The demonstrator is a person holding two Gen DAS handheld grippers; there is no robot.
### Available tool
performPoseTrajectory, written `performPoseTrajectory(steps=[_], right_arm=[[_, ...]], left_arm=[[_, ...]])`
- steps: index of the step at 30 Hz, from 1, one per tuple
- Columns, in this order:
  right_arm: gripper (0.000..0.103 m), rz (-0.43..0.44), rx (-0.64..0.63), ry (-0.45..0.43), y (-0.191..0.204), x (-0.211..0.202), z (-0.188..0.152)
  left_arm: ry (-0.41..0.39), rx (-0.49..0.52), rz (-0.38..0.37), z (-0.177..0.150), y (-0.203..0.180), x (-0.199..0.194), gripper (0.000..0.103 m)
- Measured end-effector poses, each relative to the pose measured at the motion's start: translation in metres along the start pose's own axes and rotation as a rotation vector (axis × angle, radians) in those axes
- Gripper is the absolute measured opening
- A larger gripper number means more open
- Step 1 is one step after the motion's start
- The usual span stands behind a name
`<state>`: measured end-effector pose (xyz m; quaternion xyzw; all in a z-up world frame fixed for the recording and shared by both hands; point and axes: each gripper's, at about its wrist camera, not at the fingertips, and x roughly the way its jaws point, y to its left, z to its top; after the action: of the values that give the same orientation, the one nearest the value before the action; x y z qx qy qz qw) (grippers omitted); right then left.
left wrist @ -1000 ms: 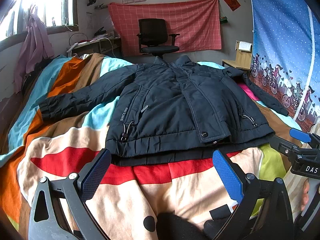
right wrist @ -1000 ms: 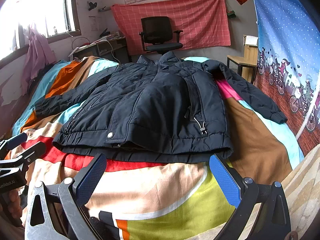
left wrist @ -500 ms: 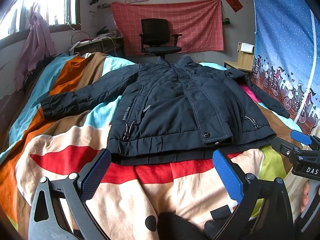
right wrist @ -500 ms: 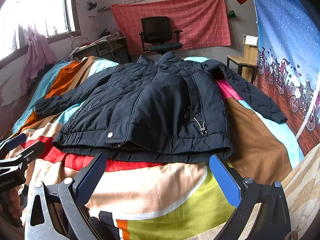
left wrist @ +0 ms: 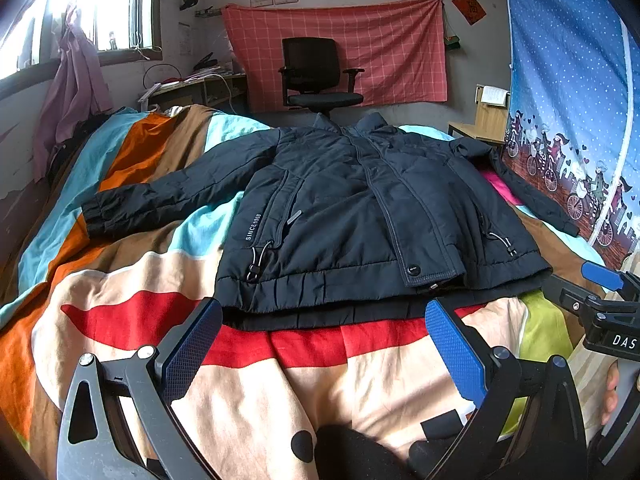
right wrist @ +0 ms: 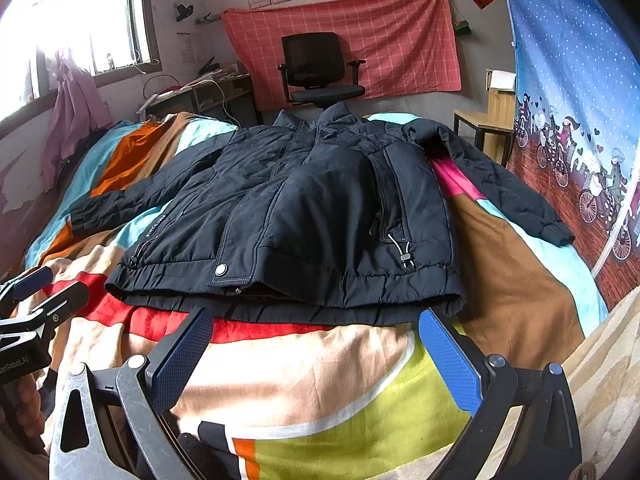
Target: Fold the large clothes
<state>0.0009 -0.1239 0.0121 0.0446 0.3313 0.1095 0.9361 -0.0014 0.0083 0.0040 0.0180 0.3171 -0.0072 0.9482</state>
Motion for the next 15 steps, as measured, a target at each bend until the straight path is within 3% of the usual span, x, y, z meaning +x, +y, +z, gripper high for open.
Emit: performPoseTrajectory(steps=[12, 15], right_arm=[[0.103, 0.000, 0.002, 0.004, -0.0003, 0.0007, -0.0003], [0.103, -0.006, 0.007, 0.038, -0.0023, 0.0067, 0.0014]], left_arm=[[0.005, 0.002, 0.004, -0.0004, -0.0009, 0.0009, 0.100], [0.033, 0.005, 0.031, 0.0012, -0.0009, 0.0068, 0.100]])
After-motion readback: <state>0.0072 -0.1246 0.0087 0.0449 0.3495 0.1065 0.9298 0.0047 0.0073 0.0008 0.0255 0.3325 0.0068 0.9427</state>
